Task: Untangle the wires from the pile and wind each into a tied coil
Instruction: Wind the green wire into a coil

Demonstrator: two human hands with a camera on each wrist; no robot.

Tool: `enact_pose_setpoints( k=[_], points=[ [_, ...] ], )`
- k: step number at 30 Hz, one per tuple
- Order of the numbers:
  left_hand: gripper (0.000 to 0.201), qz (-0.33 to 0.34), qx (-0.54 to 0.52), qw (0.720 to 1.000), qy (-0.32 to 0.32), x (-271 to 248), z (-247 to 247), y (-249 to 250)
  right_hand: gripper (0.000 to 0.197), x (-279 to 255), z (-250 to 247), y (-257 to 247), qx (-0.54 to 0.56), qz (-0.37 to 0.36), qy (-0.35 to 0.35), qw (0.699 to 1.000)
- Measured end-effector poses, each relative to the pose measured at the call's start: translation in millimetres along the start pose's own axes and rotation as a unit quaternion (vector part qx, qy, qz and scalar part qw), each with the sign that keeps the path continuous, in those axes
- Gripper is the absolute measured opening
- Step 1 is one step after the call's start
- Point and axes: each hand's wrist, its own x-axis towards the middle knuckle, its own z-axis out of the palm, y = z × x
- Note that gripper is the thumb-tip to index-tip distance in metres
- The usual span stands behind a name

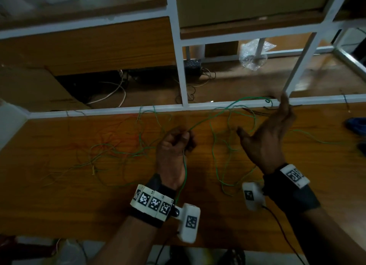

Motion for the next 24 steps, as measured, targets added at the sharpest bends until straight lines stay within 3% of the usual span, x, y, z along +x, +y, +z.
enact_pose_setpoints(
  k=[2, 3, 6, 8, 11, 15, 18, 21, 24],
  points=[
    [0.022, -0.002, 0.017, 1.0, 0.001, -2, 6, -8, 0.07, -10, -9, 12, 0.038, 0.037, -0.03, 0.998],
    [0.024, -0.011, 0.017, 1.0, -0.002, -2, 9, -12, 0.054, -17, -12, 10, 0.094, 0.072, -0.081, 0.99],
    [0.028, -0.04, 0.005, 0.998, -0.045, -4, 19, -24, 0.07, -50, -8, -15, 0.221, 0.137, -0.284, 0.923],
    [0.03, -0.061, 0.015, 0.993, -0.103, -5, 22, -27, 0.067, -69, 3, -33, 0.265, 0.129, -0.328, 0.897],
    [0.029, -0.104, 0.008, 0.98, -0.171, -2, 19, -21, 0.036, -80, 10, -49, 0.288, 0.135, -0.261, 0.911],
    [0.031, -0.127, 0.023, 0.963, -0.235, 2, 2, -12, 0.013, -88, 18, -64, 0.243, 0.147, -0.207, 0.936],
    [0.04, -0.149, 0.047, 0.949, -0.272, 7, -19, -6, 0.015, -89, 20, -65, 0.185, 0.181, -0.153, 0.954],
    [0.036, -0.131, 0.123, 0.946, -0.27, 15, -41, 13, 0.013, -90, 5, -61, 0.234, 0.251, -0.117, 0.932],
    [0.029, -0.08, 0.173, 0.946, -0.264, 29, -56, 34, 0.012, -98, -14, -65, 0.269, 0.247, -0.117, 0.924]
  ],
)
